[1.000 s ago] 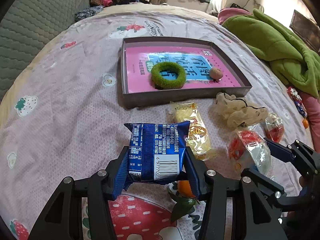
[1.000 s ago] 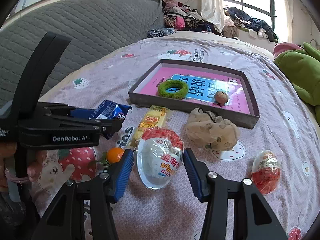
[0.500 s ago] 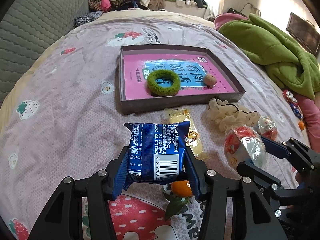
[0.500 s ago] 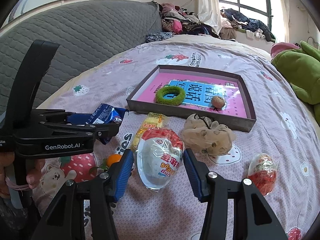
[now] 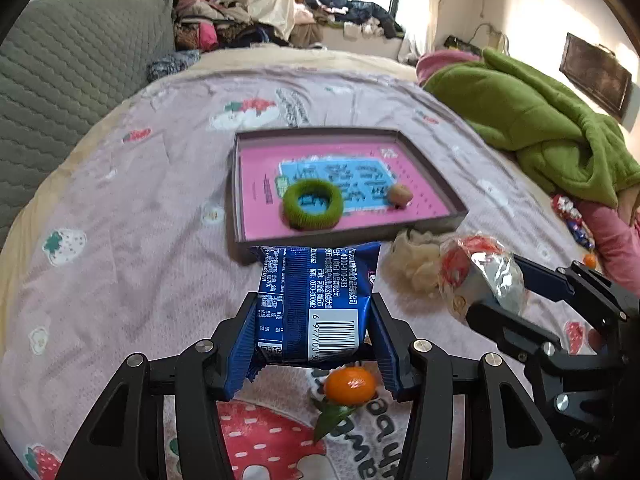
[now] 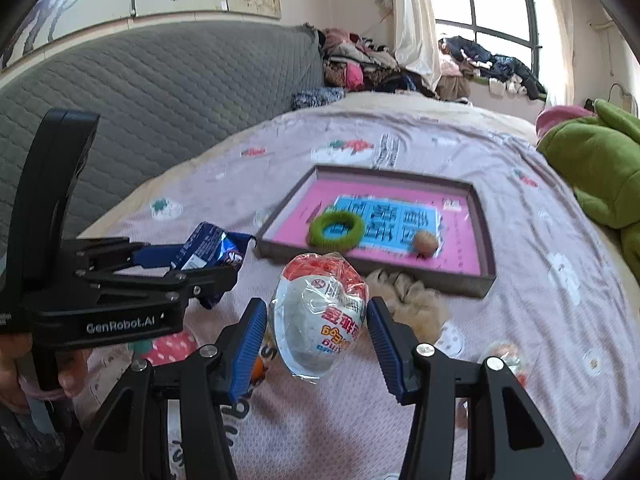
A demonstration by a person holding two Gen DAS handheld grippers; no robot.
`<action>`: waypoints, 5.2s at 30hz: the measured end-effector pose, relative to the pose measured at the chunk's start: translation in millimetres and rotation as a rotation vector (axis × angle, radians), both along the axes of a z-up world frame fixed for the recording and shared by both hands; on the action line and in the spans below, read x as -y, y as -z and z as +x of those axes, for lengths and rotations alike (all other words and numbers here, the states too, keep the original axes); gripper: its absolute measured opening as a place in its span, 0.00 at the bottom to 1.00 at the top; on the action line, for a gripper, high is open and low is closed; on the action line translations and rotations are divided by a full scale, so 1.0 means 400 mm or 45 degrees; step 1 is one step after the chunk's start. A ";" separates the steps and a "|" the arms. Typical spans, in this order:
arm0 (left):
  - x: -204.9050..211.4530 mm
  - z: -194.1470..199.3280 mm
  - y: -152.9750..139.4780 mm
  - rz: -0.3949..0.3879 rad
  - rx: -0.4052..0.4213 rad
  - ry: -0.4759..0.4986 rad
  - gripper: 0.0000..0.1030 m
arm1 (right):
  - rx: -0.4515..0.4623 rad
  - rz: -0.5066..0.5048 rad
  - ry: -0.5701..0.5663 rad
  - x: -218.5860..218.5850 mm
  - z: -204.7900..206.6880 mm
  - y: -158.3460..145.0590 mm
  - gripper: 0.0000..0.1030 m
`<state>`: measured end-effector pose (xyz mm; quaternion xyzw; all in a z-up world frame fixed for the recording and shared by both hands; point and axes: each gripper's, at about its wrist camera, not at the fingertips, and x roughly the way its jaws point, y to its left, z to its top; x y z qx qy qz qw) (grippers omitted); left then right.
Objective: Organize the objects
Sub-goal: 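Carry the blue packet with the left tool while the right tool carries the cup to the tray, then lower the packet beside the green ring while the right tool lowers the cup beside the walnut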
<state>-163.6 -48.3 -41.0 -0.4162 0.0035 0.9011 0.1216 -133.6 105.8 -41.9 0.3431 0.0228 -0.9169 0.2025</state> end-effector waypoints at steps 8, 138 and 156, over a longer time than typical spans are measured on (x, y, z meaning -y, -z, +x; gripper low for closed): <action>-0.021 -0.014 -0.047 0.028 -0.037 0.018 0.52 | -0.069 -0.049 0.037 -0.037 -0.006 -0.067 0.51; -0.206 -0.425 0.115 -0.043 -0.028 0.116 0.52 | 0.030 0.140 0.251 -0.158 -0.452 0.051 0.51; -0.261 -0.433 0.175 -0.086 0.061 0.192 0.52 | 0.158 0.224 0.326 -0.175 -0.486 0.142 0.51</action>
